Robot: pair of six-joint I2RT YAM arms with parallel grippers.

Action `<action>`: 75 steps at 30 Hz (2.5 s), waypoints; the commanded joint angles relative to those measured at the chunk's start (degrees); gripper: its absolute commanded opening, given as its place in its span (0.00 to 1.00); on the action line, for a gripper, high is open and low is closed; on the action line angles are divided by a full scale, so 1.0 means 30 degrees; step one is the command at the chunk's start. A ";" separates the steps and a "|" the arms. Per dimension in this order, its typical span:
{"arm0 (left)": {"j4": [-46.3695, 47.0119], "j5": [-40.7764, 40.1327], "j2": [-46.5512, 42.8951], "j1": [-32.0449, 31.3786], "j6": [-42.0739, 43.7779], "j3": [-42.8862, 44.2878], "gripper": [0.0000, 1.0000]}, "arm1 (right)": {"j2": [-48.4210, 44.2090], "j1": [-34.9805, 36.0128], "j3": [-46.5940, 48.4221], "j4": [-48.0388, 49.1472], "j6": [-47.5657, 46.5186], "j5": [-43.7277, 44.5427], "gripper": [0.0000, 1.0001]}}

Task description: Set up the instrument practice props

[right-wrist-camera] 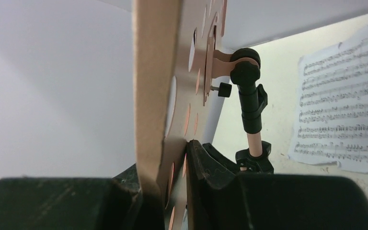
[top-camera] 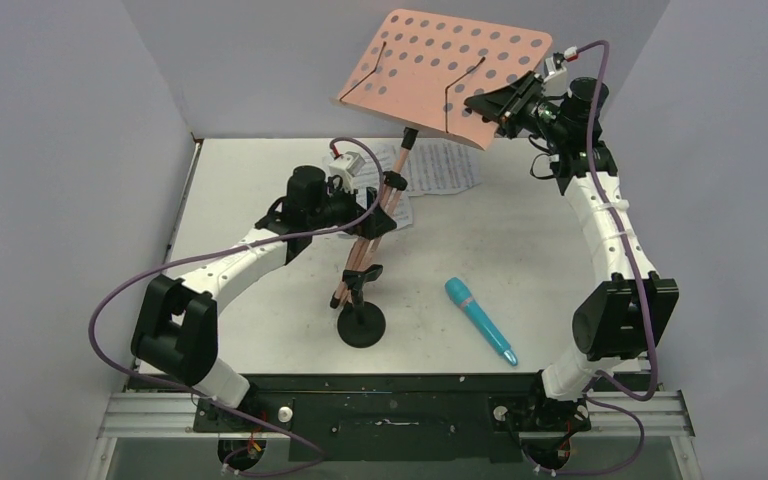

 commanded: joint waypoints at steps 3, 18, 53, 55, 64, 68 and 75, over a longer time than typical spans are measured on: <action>-0.0011 -0.1225 0.0751 -0.0502 -0.0028 0.1090 0.97 | -0.2816 0.0189 0.2753 0.8659 0.2398 0.0114 0.05; 0.0342 -0.3272 0.1363 -0.0516 -0.0049 0.0771 0.93 | -0.2846 0.0538 0.3340 0.8645 0.2906 -0.0120 0.05; 0.2537 -0.0295 0.1566 0.0206 0.0140 0.0422 0.00 | -0.3309 0.0827 0.2851 0.9321 0.3665 -0.0164 0.05; 0.2722 -0.0224 0.1301 0.0323 0.0156 0.0302 0.00 | -0.3360 0.0828 0.2721 0.9389 0.3745 -0.0149 0.05; 0.4993 -0.0044 -0.0143 0.0489 0.0424 -0.0575 0.00 | -0.3350 0.0842 0.2396 1.0535 0.4753 0.0232 0.09; 0.6037 -0.0036 -0.0576 0.0506 0.0873 -0.1155 0.00 | -0.3168 0.0832 0.2747 1.0967 0.5087 0.0026 0.05; 0.7274 -0.0236 -0.0967 0.0513 0.1811 -0.1889 0.00 | -0.2735 0.1065 0.2832 1.4492 0.7739 -0.1635 0.05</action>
